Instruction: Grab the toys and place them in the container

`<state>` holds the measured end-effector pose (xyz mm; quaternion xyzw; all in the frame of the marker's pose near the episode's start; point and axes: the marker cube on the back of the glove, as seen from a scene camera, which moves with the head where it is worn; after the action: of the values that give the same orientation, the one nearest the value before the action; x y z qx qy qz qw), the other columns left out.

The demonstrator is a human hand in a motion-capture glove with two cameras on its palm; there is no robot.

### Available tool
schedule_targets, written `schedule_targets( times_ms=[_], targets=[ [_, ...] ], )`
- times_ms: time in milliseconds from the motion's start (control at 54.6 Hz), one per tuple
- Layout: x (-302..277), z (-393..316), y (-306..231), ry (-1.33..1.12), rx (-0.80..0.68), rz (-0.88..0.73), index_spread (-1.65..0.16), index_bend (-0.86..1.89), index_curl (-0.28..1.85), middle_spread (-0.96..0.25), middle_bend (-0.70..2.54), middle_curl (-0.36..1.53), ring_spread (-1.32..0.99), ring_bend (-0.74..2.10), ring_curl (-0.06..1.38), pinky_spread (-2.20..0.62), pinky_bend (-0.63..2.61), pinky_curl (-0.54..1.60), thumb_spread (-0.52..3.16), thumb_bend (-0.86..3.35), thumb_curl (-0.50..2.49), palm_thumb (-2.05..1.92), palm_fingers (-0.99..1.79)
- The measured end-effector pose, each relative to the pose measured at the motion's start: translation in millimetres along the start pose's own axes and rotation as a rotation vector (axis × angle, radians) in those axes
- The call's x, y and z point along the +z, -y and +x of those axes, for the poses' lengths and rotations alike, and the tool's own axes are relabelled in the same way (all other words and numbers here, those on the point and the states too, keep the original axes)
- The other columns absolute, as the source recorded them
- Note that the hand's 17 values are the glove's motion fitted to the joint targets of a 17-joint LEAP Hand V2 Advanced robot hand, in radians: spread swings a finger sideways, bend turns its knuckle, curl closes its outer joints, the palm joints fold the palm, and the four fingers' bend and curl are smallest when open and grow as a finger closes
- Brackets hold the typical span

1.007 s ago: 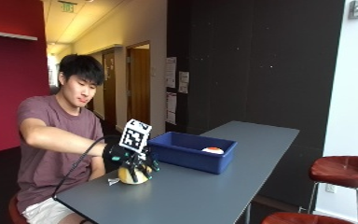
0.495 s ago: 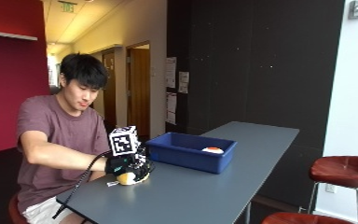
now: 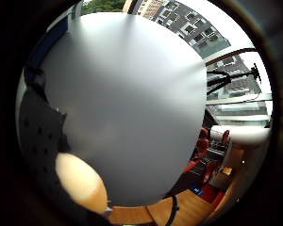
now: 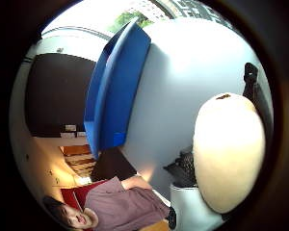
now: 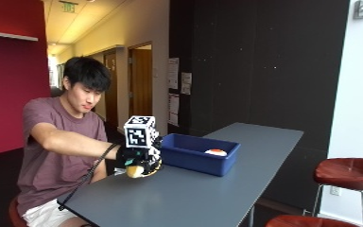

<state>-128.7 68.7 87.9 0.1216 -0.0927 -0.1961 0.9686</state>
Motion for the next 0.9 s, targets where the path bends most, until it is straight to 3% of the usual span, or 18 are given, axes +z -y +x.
schedule_targets(
  times_ms=[275, 898],
  targets=[
    [-88.3, 8.5, 22.0, 0.011, 0.072, 0.103, -0.36, 0.82, 0.75, -0.25, 1.1, 0.77, -0.34, 1.32, 0.64, -0.34, 1.16, 0.54, 0.62, 0.05, 0.83, 0.57, 1.01],
    [-162.5, 34.3, 12.4, -0.146, 0.151, 0.175, -0.38, 0.73, 1.01, -0.24, 1.11, 0.86, -0.32, 1.39, 0.65, -0.34, 1.2, 0.58, 0.54, -0.01, 1.0, 0.59, 0.94]
  ],
)
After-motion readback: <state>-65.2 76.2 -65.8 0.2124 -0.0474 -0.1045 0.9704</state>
